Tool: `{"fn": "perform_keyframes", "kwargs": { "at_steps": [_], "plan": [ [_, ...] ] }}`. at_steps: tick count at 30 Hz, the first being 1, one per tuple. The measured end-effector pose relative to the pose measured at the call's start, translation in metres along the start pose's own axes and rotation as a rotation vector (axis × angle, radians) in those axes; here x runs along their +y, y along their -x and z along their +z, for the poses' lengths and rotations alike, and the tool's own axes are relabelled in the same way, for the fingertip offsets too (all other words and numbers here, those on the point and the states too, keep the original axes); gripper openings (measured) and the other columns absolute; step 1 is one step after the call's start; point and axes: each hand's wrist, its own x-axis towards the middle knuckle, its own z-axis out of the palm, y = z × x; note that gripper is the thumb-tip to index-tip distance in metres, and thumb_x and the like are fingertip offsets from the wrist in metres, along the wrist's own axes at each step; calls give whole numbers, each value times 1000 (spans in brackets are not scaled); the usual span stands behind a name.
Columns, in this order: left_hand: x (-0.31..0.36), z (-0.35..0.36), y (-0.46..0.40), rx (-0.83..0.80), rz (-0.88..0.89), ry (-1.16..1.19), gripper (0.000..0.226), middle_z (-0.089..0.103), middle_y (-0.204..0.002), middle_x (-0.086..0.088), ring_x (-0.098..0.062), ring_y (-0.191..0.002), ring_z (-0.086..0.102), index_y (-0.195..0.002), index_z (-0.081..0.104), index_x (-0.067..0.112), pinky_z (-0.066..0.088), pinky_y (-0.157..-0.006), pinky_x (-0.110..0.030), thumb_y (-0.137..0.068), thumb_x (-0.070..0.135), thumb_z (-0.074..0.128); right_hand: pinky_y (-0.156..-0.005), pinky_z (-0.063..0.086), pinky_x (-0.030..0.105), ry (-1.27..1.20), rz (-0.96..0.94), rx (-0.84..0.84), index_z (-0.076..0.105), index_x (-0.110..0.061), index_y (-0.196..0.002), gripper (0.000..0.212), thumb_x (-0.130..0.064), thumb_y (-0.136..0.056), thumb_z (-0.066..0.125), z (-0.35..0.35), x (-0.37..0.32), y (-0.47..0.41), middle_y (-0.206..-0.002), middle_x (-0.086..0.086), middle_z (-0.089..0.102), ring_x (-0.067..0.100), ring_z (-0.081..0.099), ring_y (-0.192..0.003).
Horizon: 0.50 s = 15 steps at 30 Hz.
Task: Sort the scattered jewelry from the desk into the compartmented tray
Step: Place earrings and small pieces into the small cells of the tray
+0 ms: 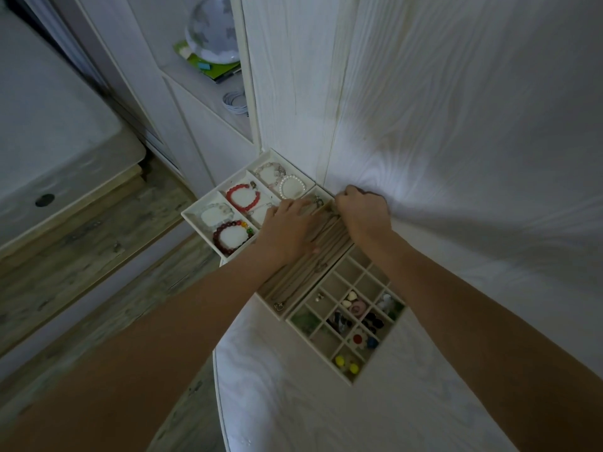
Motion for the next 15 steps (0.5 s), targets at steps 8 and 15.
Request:
{"fn": "perform_keyframes", "kwargs": {
  "at_steps": [8,15],
  "plan": [
    [-1,0,-1,-1,10,-27,70,19,-155,-3,-27,-140,19,-143,33,33,21,-111,-44,-82,48,63,-63,42,31,-132,93,-57,61,-9,-91,10,-6,-88,53,0,-7,-8,-90,8,61,23,58,-77],
    [-3,5,-3,-26,22,-46,64,18,-155,-3,-27,-140,17,-141,39,28,20,-112,-46,-84,48,60,-50,41,24,-11,47,-76,69,-11,-80,7,-6,-76,70,8,-8,-2,-75,6,58,20,57,-59]
  ]
}}
